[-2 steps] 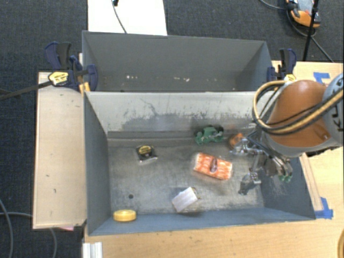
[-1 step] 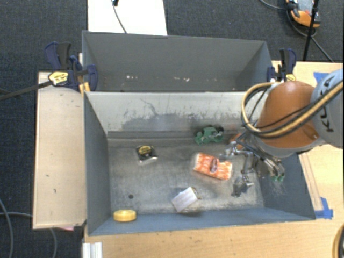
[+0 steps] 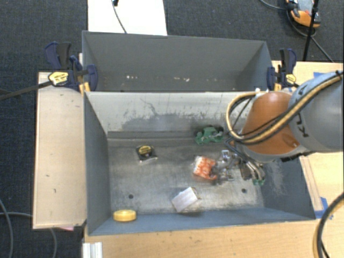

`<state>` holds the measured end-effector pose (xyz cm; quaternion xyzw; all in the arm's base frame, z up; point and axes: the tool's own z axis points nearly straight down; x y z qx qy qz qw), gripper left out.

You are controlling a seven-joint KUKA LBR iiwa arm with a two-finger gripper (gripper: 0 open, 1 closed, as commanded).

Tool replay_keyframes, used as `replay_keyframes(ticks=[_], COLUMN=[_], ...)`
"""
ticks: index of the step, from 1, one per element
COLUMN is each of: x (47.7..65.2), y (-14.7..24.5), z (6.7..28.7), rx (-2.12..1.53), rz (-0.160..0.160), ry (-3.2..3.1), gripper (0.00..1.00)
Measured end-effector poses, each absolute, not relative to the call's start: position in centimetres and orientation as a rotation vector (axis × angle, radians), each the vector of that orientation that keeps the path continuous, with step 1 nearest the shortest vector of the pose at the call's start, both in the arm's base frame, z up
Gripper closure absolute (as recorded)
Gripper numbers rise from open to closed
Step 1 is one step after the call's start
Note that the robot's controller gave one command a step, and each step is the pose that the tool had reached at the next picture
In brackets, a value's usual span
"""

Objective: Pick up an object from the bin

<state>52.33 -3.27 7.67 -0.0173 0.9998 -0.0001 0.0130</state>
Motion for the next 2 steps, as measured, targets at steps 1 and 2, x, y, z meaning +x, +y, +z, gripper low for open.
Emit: replay_keyframes(ticks=[1, 2], x=[52.3, 52.6], y=[-3.3, -1.7], z=[7.7, 19.3], rx=[-0.056, -0.138], rz=[0.000, 0.000], ry=[3.115, 3.136], gripper=[1.00, 1.00])
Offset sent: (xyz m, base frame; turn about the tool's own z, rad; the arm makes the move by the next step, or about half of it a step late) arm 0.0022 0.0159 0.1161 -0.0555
